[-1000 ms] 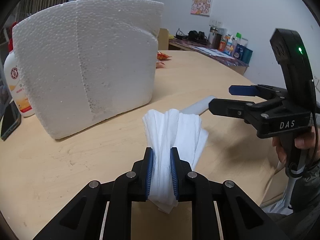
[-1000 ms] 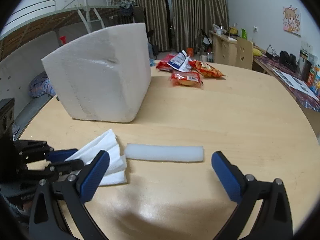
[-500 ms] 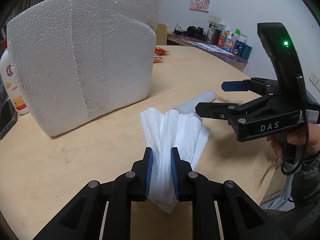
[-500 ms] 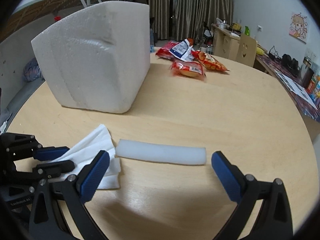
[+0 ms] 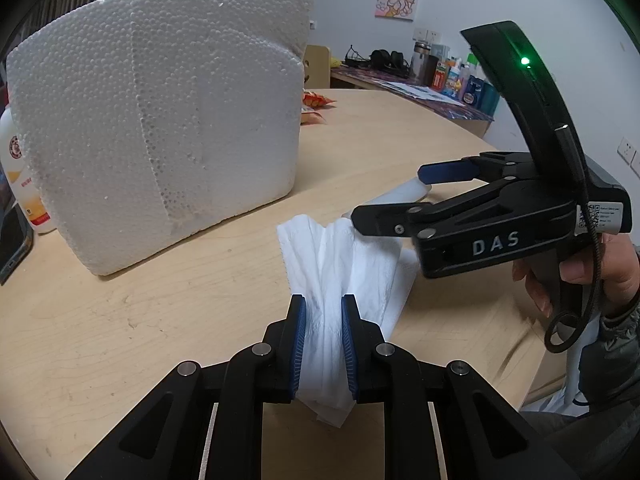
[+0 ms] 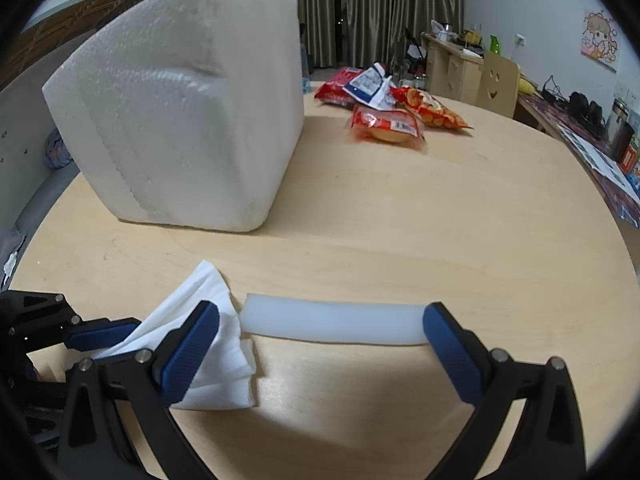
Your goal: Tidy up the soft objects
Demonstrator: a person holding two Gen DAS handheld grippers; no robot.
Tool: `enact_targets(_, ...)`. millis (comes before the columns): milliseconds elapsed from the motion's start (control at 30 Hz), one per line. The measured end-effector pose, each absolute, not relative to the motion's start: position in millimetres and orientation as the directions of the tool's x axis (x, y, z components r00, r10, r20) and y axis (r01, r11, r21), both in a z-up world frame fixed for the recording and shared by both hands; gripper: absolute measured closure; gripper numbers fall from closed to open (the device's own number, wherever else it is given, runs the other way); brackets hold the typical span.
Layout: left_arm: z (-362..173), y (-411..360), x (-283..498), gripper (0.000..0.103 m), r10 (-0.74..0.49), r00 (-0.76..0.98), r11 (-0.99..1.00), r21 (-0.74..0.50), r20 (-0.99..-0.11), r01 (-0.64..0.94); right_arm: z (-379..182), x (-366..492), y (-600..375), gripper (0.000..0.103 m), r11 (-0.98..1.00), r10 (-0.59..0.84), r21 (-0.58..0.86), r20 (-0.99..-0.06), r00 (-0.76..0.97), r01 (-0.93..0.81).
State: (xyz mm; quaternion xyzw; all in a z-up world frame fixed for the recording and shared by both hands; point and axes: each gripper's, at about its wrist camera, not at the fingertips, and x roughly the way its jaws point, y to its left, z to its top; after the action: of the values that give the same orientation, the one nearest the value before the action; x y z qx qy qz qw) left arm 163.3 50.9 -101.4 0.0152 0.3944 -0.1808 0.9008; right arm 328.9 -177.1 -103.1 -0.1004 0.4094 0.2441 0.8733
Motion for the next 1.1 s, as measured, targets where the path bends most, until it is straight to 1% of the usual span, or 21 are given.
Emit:
enact_targets(233, -102.0, 50.8, 162.5, 0.084, -0.314, 0.624, 0.934, -0.115, -0.715, 0.338, -108.0, 334.0, -173.8, 0.0, 0.876, 0.288, -0.021, -0.779, 0.557, -0.482)
enact_targets(333, -102.2, 51.3, 162.4, 0.084, -0.317, 0.624, 0.934, -0.119, -0.714, 0.338, -109.5, 335.6, -178.4, 0.0, 0.882, 0.281, -0.014, -0.787, 0.55, -0.47)
enact_targets(500, -102.2, 51.1, 162.4, 0.084, -0.316, 0.625, 0.934, -0.116, -0.714, 0.339, -112.2, 340.3, -184.1, 0.0, 0.892, 0.298, 0.034, -0.794, 0.53, -0.451)
enact_targets(600, -102.6, 50.5, 161.9, 0.084, -0.316, 0.625, 0.933, -0.112, -0.714, 0.343, -110.0, 336.4, -177.3, 0.0, 0.887, 0.288, 0.007, -0.79, 0.541, -0.462)
enact_targets(900, -101.9, 51.4, 161.6, 0.084, -0.316, 0.625, 0.932, -0.112, -0.714, 0.344, -112.2, 339.6, -175.7, 0.0, 0.887, 0.288, 0.013, -0.796, 0.532, -0.461)
enact_targets(1100, -101.1, 52.7, 160.7, 0.084, -0.318, 0.628, 0.934, -0.119, -0.711, 0.338, -111.6, 336.7, -186.8, 0.0, 0.881, 0.324, 0.046, -0.783, 0.53, -0.471)
